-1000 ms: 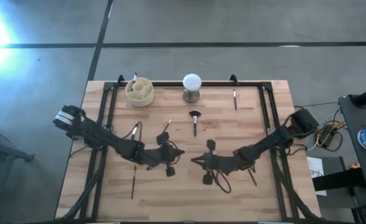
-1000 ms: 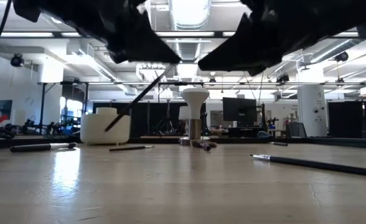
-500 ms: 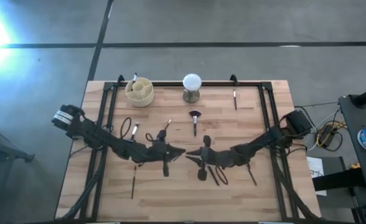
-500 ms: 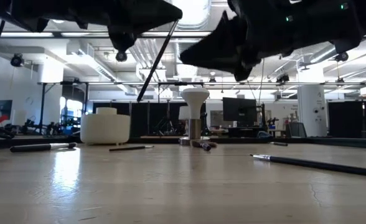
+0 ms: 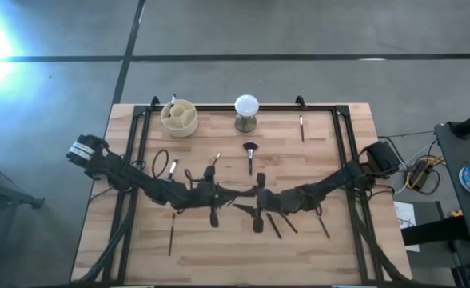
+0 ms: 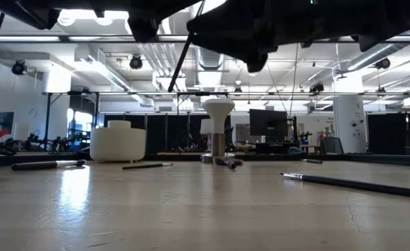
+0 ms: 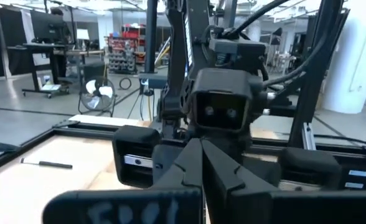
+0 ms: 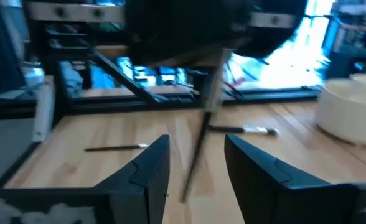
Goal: Put items in baskets/containers
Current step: Put the eyeshadow brush into the organizer
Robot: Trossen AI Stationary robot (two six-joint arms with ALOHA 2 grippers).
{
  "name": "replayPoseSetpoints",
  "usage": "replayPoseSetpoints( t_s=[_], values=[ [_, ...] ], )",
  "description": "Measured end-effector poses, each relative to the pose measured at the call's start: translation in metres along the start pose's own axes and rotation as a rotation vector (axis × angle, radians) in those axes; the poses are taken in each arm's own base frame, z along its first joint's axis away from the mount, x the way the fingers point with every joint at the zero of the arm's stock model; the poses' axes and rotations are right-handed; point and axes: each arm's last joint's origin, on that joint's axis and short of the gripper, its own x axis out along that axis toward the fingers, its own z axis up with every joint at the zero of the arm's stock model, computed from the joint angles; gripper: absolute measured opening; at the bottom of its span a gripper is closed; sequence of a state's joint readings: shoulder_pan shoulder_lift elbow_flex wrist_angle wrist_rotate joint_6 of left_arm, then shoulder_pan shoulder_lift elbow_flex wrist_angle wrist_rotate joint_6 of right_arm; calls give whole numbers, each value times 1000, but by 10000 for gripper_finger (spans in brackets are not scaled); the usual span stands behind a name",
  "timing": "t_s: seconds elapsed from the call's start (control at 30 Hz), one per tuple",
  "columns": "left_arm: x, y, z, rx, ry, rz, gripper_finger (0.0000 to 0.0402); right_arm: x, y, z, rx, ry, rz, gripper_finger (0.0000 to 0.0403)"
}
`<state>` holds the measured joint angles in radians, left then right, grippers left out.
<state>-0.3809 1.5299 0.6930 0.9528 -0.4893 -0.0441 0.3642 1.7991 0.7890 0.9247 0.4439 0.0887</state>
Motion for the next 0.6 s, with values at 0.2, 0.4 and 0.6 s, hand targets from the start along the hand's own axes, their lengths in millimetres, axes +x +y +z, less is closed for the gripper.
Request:
replayPoseSetpoints(
  t_s=[0.2, 0.4, 0.6],
  values=[
    [0, 0, 4, 2, -39, -2, 0, 5, 1, 8, -26, -24, 20, 125],
    [0, 0, 9, 9, -85, -4, 0, 7, 2, 12, -53, -37, 20, 69],
    [-2, -2, 11, 12, -116, -49, 0, 7, 1, 11, -74, -32, 12, 17]
  ],
)
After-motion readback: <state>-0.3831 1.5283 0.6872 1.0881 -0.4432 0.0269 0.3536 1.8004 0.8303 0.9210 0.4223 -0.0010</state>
